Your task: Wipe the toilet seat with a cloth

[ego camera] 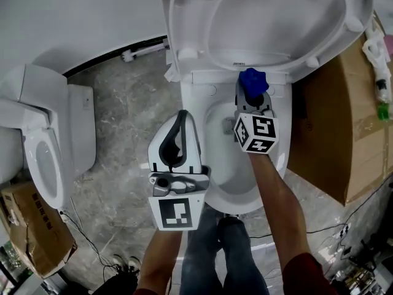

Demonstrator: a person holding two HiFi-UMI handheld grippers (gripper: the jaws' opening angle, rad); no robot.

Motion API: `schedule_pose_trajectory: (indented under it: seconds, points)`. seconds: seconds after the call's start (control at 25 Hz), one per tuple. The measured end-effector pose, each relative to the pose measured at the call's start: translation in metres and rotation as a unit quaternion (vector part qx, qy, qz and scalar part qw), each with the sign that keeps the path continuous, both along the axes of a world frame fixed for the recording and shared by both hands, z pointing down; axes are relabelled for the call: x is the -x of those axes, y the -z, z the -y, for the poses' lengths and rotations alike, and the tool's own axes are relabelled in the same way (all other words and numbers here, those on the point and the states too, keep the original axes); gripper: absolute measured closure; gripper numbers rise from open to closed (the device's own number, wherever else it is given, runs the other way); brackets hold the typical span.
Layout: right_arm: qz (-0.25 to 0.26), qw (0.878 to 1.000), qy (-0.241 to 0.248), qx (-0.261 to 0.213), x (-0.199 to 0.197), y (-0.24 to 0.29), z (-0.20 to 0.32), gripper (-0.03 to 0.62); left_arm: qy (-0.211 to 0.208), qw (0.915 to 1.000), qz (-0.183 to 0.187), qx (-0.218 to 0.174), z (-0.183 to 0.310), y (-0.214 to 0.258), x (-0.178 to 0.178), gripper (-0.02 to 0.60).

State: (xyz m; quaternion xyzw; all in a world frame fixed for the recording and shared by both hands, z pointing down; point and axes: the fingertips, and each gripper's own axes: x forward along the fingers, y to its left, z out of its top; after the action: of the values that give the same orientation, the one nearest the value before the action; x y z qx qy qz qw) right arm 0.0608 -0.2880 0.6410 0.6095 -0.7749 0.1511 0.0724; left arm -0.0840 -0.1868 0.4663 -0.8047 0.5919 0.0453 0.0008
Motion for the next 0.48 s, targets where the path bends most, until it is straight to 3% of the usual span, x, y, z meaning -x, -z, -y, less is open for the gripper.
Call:
schedule_pose_trajectory:
  seconds: [0.36,0.48]
  points:
    - [0.013,0.998,0.060,0.005,0.091,0.005,0.007,0.540,0.025,0.9997,0.005,-0.001,-0.003,0.007,0.041,0.566]
    - [0.062,0.996,0.066,0.018,0.121,0.009,0.012,0.540,0.037,0.9993,0.007,0.001,-0.003,0.007,0.057,0.566]
